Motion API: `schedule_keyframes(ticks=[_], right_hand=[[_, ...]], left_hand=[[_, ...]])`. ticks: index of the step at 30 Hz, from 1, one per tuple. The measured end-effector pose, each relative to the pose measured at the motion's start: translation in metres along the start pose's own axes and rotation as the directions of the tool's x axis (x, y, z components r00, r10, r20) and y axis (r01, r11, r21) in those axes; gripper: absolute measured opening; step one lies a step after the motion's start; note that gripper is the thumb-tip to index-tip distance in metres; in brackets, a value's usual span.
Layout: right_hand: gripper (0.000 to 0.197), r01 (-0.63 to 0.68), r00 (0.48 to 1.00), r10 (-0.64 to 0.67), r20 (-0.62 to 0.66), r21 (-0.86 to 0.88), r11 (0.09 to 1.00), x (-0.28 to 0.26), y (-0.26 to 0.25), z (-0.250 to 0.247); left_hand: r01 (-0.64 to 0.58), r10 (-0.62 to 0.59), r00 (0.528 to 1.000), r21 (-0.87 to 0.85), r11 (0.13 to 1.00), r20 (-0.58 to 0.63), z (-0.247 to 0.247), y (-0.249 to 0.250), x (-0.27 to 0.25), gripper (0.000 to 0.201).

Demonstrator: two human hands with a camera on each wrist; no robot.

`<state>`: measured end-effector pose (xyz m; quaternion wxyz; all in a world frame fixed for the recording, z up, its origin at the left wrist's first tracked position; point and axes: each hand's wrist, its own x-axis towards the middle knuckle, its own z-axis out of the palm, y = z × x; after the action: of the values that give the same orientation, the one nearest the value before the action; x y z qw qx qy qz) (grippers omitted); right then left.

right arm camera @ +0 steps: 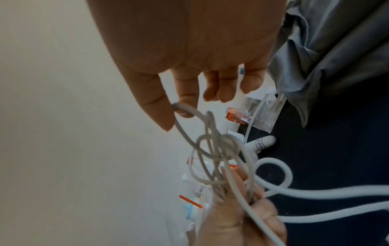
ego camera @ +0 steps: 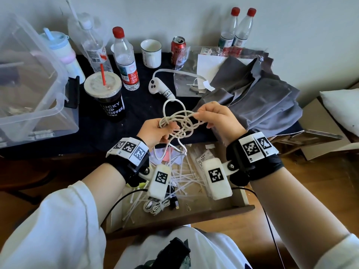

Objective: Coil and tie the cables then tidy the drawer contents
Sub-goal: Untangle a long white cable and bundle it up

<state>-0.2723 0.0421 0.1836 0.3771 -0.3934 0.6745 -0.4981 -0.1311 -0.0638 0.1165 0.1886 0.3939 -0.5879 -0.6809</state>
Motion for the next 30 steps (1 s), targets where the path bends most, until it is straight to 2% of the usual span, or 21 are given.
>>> schedule_keyframes(ticks=[2,4,9,14,15,17,19,21,24,27,30], right_hand=[[0.025,-0.025,0.998,0.03,-0.047,0.097,0.995,0.002,0.005,-0.001],[0.027,-0.004,0.999,0.009,-0.032,0.155,0.988,0.003,0.008,-0.002],[0.034,0.038,0.994,-0.02,-0.11,0.169,0.985,0.0,0.011,-0.004],[0.036,-0.007,0.996,0.02,-0.089,0.145,0.989,0.001,0.019,-0.01],[0.035,-0.011,0.996,0.027,-0.087,0.181,0.983,0.0,0.02,-0.011],[0.03,-0.016,0.998,0.039,-0.054,0.364,0.931,-0.002,0.021,-0.014],[0.038,-0.008,0.999,0.024,-0.023,0.537,0.843,0.0,0.022,-0.016],[0.047,0.034,0.999,-0.014,-0.038,0.594,0.804,0.005,0.026,-0.016],[0.049,0.065,0.998,-0.045,-0.053,0.482,0.874,0.008,0.035,-0.009],[0.038,0.063,0.997,-0.049,-0.051,0.311,0.948,0.007,0.041,0.0],[0.029,0.096,0.991,-0.084,-0.105,0.122,0.988,0.007,0.042,0.003]], left_hand=[[0.022,-0.022,1.0,-0.002,1.0,0.004,-0.002,-0.001,0.003,0.013],[0.026,-0.026,1.0,0.019,0.999,0.005,-0.004,-0.001,0.005,0.014],[0.048,-0.046,0.999,0.08,0.996,-0.02,-0.011,-0.012,0.011,0.013],[0.053,-0.051,0.998,0.089,0.995,-0.021,-0.016,-0.017,0.013,0.014],[0.054,-0.052,0.998,0.093,0.994,-0.021,-0.016,-0.016,0.014,0.014],[0.067,-0.064,0.997,0.088,0.994,-0.032,-0.016,-0.017,0.014,0.014],[0.084,-0.082,0.996,0.057,0.995,-0.048,-0.016,-0.016,0.012,0.015],[0.097,-0.097,0.995,-0.004,0.995,-0.019,-0.013,-0.015,0.008,0.018],[0.116,-0.112,0.993,-0.099,0.988,0.041,-0.004,-0.01,0.004,0.02],[0.12,-0.113,0.991,-0.12,0.985,0.065,0.003,-0.006,0.002,0.02],[0.115,-0.102,0.99,-0.137,0.984,0.099,0.006,-0.001,-0.001,0.014]])
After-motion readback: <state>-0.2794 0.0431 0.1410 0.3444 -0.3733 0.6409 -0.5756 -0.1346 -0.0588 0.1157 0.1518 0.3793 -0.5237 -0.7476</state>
